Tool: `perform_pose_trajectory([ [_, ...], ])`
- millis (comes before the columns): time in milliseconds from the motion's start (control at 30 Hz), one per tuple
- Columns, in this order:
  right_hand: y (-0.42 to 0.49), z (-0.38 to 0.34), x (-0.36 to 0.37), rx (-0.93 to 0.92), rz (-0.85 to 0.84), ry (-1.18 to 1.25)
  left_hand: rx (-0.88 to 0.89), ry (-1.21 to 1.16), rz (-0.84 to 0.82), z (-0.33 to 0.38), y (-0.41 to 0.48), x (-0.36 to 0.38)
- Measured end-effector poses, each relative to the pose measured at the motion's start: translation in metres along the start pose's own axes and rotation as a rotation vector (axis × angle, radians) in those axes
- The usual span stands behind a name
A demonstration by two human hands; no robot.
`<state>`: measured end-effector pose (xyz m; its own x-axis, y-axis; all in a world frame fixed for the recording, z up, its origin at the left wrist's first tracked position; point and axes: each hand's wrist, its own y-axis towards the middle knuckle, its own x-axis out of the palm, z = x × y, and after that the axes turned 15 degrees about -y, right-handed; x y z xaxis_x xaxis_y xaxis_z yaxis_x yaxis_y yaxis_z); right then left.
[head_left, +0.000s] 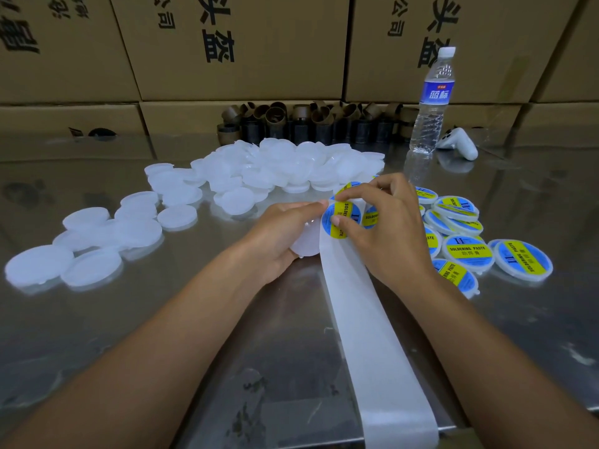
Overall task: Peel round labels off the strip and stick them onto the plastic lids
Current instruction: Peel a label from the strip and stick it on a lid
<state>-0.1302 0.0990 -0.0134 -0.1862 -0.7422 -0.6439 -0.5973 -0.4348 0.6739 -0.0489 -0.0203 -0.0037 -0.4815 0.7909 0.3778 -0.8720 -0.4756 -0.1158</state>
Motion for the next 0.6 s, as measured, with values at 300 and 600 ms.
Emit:
perform_pose_trajectory([
  [300, -0.0005, -0.001, -0.0014, 0.01, 0.014, 0.023, 0.014, 0.007, 0.008, 0.0009, 0.0, 0.0008],
  [600, -0.0016, -0.0092, -0.0064, 0.005, 0.009, 0.111, 0.06, 0.025, 0.082, 0.0003, 0.0, 0.0011],
])
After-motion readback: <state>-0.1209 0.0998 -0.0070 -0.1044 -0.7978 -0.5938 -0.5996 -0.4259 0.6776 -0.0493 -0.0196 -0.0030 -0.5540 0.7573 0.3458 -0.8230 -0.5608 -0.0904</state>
